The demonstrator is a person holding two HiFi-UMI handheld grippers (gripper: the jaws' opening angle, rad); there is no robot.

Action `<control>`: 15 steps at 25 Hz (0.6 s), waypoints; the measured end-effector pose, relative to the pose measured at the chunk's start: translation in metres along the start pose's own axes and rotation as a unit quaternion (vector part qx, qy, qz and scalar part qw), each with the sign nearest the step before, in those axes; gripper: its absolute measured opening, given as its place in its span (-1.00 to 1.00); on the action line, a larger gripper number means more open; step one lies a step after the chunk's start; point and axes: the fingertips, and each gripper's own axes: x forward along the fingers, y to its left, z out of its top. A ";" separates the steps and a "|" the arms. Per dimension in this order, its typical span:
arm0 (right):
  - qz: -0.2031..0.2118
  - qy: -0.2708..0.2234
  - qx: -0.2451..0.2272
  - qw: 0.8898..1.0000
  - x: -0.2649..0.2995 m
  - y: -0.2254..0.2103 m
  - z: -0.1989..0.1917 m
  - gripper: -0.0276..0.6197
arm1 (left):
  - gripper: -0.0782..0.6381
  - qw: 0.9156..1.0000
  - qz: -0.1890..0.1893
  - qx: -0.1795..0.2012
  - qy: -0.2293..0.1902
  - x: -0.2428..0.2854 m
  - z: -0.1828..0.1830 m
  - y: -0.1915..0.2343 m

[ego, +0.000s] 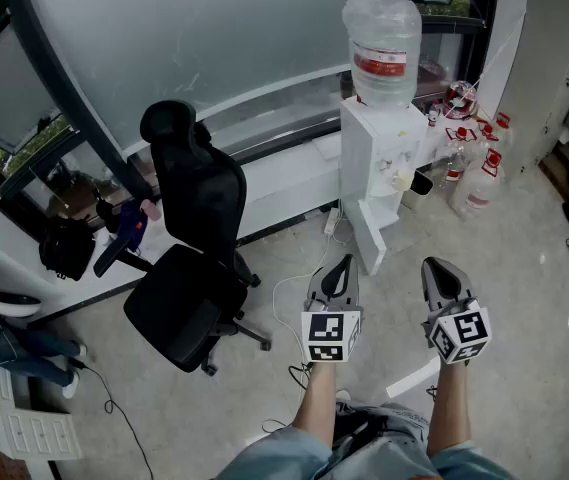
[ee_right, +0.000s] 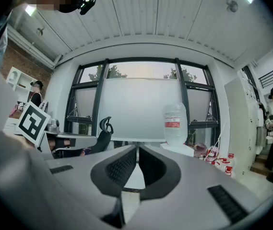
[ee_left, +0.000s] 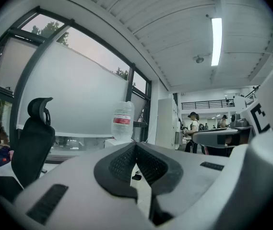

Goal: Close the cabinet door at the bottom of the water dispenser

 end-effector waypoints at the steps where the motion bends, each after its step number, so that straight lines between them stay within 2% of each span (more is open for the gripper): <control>1: 0.001 -0.001 -0.002 1.000 0.002 0.003 0.001 -0.80 | -0.75 1.000 -0.001 -0.001 -0.002 0.002 0.002 0.003; 5: -0.001 -0.025 -0.006 1.000 0.009 0.003 0.010 -0.80 | -0.75 1.000 -0.015 -0.007 -0.007 0.012 0.006 0.004; 8: -0.021 -0.039 0.012 0.999 0.007 -0.008 0.016 -0.80 | -0.75 0.999 -0.032 -0.001 0.000 0.017 0.006 -0.004; 12: -0.049 -0.053 0.011 0.997 0.009 -0.016 0.024 -0.80 | -0.75 0.999 -0.037 -0.027 0.001 0.024 0.009 0.003; 15: -0.052 -0.058 0.008 0.997 0.011 -0.016 0.026 -0.80 | -0.75 0.999 -0.041 -0.023 -0.002 0.026 0.012 0.004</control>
